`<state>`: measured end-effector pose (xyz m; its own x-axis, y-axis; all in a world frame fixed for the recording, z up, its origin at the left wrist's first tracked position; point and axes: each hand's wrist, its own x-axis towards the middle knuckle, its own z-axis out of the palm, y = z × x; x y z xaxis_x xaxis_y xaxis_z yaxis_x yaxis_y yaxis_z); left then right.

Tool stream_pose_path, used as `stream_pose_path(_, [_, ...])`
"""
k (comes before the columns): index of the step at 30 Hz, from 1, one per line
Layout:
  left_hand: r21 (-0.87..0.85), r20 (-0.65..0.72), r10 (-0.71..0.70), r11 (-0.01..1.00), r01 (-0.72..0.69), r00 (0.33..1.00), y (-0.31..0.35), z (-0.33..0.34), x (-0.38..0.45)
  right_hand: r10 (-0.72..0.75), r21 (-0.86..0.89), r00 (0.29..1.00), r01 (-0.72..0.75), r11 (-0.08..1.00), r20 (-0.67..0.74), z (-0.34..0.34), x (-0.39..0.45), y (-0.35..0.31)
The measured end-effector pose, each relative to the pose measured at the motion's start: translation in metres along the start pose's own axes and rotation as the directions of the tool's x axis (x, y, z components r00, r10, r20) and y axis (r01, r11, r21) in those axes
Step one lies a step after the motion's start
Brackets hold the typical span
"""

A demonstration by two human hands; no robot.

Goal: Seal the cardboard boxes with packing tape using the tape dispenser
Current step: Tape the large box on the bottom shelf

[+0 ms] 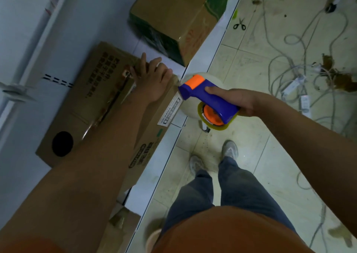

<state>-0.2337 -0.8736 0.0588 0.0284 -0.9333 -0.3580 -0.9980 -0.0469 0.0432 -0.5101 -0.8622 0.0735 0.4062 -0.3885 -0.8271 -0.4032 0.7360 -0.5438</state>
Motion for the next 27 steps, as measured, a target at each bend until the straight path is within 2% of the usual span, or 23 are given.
stream_pose_path(3, [-0.027, 0.025, 0.027, 0.999, -0.027, 0.999, -0.001, 0.0, 0.001, 0.033, -0.043, 0.999, -0.032, 0.999, 0.02, -0.013, -0.01, 0.021])
stream_pose_path(7, [-0.109, -0.038, -0.009, 0.994, 0.004, 0.999, 0.005, 0.0, -0.003, 0.052, -0.058, 0.999, -0.053, 0.997, -0.013, -0.017, -0.016, 0.041])
stream_pose_path(13, [-0.082, -0.014, 0.006, 0.997, -0.008, 1.0, 0.009, -0.005, -0.005, 0.124, -0.268, 0.989, -0.142, 0.953, -0.082, -0.012, -0.008, 0.004])
stream_pose_path(17, [-0.045, -0.044, 0.005, 0.999, -0.007, 0.999, 0.009, -0.001, -0.005, 0.144, -0.323, 0.983, -0.173, 0.93, -0.111, 0.013, 0.02, -0.023])
stream_pose_path(18, [-0.047, -0.048, -0.016, 0.999, 0.014, 0.999, 0.011, -0.002, -0.004, 0.113, -0.412, 0.984, -0.161, 0.897, -0.138, 0.021, 0.031, -0.028])
stream_pose_path(19, [-0.046, -0.052, -0.039, 0.998, 0.037, 0.998, 0.014, -0.002, -0.002, 0.071, -0.569, 0.982, -0.161, 0.806, -0.177, 0.026, 0.04, -0.028])
stream_pose_path(20, [-0.045, -0.05, -0.066, 0.997, 0.064, 0.997, 0.016, -0.004, -0.001, 0.018, -0.718, 0.974, -0.179, 0.672, -0.225, 0.031, 0.045, -0.024])
stream_pose_path(21, [-0.048, -0.038, -0.087, 0.995, 0.085, 0.995, 0.017, -0.003, 0.001, -0.032, -0.805, 0.963, -0.205, 0.557, -0.267, 0.033, 0.048, -0.01])
stream_pose_path(22, [-0.056, -0.026, -0.092, 0.994, 0.091, 0.995, 0.018, 0.0, 0.006, -0.028, -0.83, 0.958, -0.233, 0.507, -0.286, 0.031, 0.051, 0.01])
stream_pose_path(25, [-0.094, -0.043, -0.142, 0.986, 0.138, 0.989, 0.019, 0.008, 0.014, 0.063, -0.759, 0.956, -0.267, 0.595, -0.287, 0.028, 0.064, 0.07])
stream_pose_path(27, [-0.124, -0.103, -0.173, 0.979, 0.16, 0.98, 0.031, 0.007, 0.009, 0.072, -0.692, 0.949, -0.273, 0.668, -0.306, 0.031, 0.064, 0.093])
